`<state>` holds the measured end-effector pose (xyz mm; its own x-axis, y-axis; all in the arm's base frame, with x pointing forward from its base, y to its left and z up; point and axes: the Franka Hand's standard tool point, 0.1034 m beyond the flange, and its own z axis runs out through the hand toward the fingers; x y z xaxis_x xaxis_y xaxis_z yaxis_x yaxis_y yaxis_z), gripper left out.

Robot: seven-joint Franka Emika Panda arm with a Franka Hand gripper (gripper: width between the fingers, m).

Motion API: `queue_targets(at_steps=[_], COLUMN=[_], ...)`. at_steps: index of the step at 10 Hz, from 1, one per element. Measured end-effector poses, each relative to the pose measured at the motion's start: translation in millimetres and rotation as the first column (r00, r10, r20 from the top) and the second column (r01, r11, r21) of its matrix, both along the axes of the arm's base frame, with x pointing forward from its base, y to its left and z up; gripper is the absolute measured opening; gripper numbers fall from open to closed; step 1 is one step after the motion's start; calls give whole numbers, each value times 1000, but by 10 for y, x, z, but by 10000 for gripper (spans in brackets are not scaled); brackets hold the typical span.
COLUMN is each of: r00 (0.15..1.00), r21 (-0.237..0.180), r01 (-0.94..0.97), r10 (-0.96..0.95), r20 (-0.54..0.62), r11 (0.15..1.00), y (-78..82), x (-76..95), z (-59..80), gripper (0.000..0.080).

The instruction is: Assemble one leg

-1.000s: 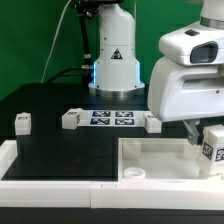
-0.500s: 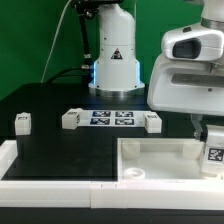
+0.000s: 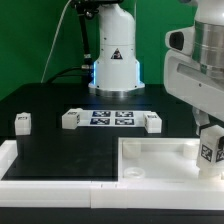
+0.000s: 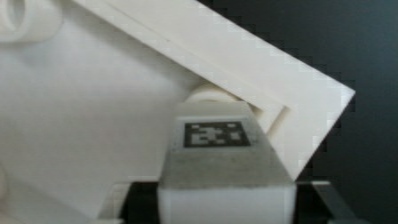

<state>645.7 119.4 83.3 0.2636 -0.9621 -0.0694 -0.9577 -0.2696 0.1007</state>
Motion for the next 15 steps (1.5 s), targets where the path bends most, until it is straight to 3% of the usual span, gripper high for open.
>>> queue_targets(at_steps=[1,2,3,4,5,7,9,11,12,13,14,15], r00=[999,1000,998,987,952,793,535,300,222,227,247,276], r21=[-5,1,8,19,31,50,61,61,57,58,59,59], r01=[40,-8,-70,-162,-306,-609,-845,-954,-975,-973,-968,-961], r10=[-40,8,70,162,305,607,840,948,969,968,963,955], r20=[-1,0,3,10,32,58,88,109,110,109,108,105], r11=[999,1000,997,987,952,791,532,295,217,221,242,271], y=[1,2,3,8,18,16,-20,4,4,-6,-5,-5], x=[0,0,-1,1,9,11,16,14,17,16,15,14], z=[0,0,-1,1,3,7,1,5,8,0,-3,-4], gripper=[291,348,537,614,614,643,648,649,649,649,561,561])
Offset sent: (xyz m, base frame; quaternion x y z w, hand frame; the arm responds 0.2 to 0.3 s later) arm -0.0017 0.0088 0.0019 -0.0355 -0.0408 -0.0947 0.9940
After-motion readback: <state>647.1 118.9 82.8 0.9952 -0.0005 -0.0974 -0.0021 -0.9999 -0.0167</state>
